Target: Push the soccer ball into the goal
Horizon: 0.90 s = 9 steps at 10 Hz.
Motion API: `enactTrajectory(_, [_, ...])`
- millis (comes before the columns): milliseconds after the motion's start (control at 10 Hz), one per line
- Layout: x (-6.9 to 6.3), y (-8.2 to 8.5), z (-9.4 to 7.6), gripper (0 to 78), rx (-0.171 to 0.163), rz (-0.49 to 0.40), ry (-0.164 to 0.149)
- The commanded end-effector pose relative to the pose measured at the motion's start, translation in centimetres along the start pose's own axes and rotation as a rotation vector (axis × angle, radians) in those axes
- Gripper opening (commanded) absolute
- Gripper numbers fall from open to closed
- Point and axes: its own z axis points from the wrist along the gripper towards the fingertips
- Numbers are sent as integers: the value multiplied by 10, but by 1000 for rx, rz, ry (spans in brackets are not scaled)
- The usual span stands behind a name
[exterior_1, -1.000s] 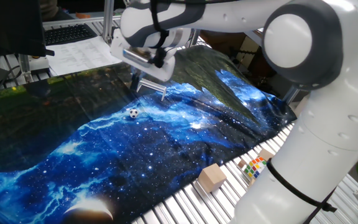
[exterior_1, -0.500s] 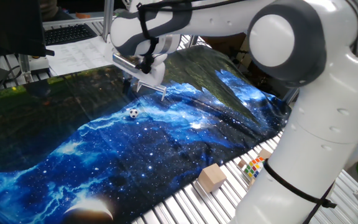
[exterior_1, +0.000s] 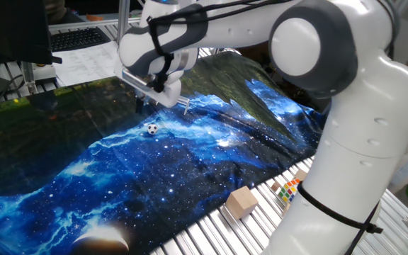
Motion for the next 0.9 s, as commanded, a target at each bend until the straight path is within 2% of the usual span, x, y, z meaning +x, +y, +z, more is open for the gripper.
enactTrajectory(100, [1, 0, 23, 0, 6, 28, -22])
enactTrajectory(400, [-5, -4, 39, 0, 1, 27, -27])
enactTrajectory(600, [-5, -4, 48, 0, 7, 37, -41])
enactTrajectory(700, [-6, -4, 57, 0, 14, 37, -60])
enactTrajectory(900, [-10, -7, 66, 0, 10, 27, -68])
